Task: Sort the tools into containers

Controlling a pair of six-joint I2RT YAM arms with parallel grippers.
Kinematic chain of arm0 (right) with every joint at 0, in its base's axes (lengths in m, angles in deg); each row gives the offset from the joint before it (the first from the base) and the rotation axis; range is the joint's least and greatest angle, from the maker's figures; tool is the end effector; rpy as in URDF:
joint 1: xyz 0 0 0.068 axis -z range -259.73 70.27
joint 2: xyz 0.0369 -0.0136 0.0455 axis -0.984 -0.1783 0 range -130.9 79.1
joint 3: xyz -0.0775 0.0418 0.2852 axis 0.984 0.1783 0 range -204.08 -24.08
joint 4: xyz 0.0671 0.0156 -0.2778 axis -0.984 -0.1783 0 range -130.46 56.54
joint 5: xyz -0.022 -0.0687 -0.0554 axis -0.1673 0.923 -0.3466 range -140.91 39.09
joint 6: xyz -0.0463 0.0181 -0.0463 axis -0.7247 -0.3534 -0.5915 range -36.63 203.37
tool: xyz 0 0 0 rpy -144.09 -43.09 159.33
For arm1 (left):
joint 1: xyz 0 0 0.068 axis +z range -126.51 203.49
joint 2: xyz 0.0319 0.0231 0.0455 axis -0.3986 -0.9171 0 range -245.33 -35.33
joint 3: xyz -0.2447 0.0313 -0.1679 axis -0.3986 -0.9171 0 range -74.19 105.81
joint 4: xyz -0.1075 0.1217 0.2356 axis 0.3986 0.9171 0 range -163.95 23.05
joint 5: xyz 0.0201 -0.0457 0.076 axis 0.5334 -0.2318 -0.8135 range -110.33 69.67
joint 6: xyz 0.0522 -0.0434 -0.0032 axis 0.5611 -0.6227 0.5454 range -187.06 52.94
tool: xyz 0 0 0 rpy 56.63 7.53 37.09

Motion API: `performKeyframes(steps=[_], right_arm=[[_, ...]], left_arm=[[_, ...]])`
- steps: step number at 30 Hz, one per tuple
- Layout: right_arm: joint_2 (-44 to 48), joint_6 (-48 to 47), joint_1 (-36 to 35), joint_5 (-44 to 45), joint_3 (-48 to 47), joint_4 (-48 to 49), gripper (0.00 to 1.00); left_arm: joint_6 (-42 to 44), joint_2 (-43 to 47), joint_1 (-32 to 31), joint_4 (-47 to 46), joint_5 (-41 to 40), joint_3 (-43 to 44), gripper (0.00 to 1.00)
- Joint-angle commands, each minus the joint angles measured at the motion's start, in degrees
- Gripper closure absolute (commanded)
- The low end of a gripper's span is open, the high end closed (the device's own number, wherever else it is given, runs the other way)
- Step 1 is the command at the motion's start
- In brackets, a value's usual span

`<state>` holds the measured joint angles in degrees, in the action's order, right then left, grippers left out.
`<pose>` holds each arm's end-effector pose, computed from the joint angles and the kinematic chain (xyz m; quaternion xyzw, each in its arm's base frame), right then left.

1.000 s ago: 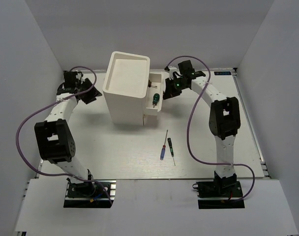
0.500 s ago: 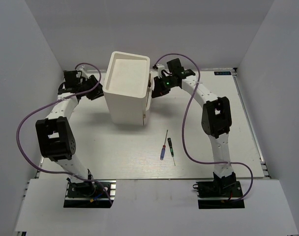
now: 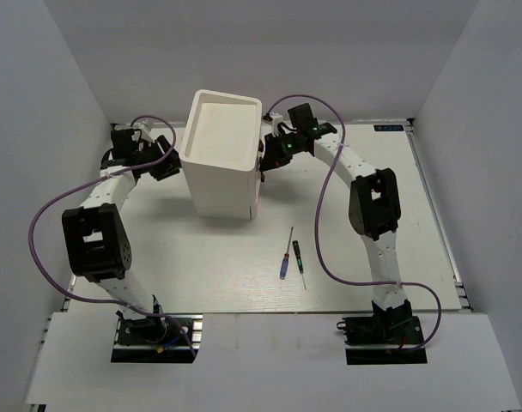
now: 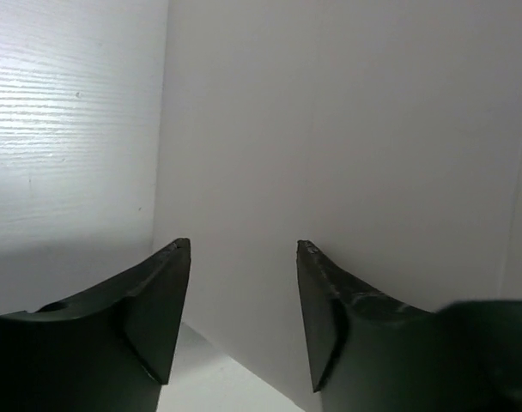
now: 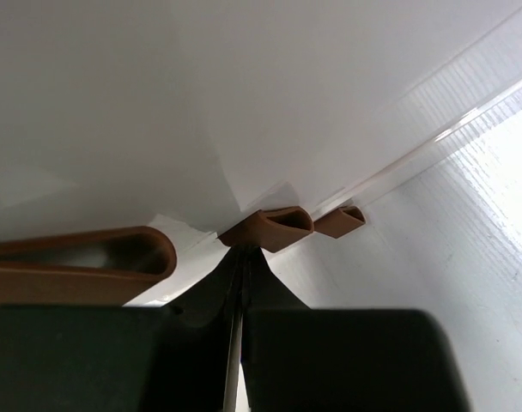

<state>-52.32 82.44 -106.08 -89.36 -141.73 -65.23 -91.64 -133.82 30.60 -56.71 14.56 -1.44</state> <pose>0.4972 0.2841 0.2418 -0.3272 0.8200 0.3759 0.2814 0.4208 0.0209 0.2559 -0.1238 0.8742 -0.3296 0.3343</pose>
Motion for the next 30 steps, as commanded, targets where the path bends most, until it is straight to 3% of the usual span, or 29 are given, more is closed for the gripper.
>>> performKeyframes(steps=[1, 2, 5, 6, 8, 9, 16, 22, 26, 30], right_arm=[[2.64, -3.62, -0.73, -0.76, 1.34, 2.51, 1.0], [3.44, -3.64, -0.11, -0.74, 1.37, 2.68, 1.0], [6.17, -12.56, 1.47, -0.91, 9.43, 5.48, 0.96], [6.52, -14.0, 1.65, -1.35, 11.02, 5.75, 0.83], [6.44, -18.3, 2.79, -4.85, 12.26, 6.28, 0.69], [5.83, -18.93, 3.4, -5.48, 12.35, 6.11, 0.56], [5.47, -27.01, 5.34, -8.38, 18.67, 15.23, 0.23], [2.05, -35.36, 6.05, -13.92, 19.48, 21.22, 0.22], [-0.15, -32.21, 5.87, -13.66, 19.29, 29.55, 0.22], [-3.13, -31.15, 5.61, -13.31, 16.14, 30.1, 0.22]], left_arm=[[-0.73, 4.71, -0.62, 2.45, 3.26, -1.82, 0.33], [-1.26, 4.72, -0.61, 2.98, 2.03, -1.82, 0.33], [-1.26, 6.73, -0.08, 5.44, -1.75, -1.82, 0.21], [-1.26, 6.74, -0.08, 6.05, -1.76, -1.82, 0.19], [-1.26, 8.14, 0.44, 6.58, -3.33, -3.05, 0.17], [-1.26, 8.67, 0.44, 6.58, -3.86, -3.05, 0.14], [-0.73, 11.57, 1.76, 8.34, -4.4, -5.42, 0.04], [-0.73, 13.24, 2.29, 9.4, -4.92, -7.27, 0.04], [-0.73, 13.77, 2.82, 9.92, -4.92, -7.8, 0.03], [-0.73, 13.77, 2.82, 9.92, -4.92, -7.8, 0.03]])
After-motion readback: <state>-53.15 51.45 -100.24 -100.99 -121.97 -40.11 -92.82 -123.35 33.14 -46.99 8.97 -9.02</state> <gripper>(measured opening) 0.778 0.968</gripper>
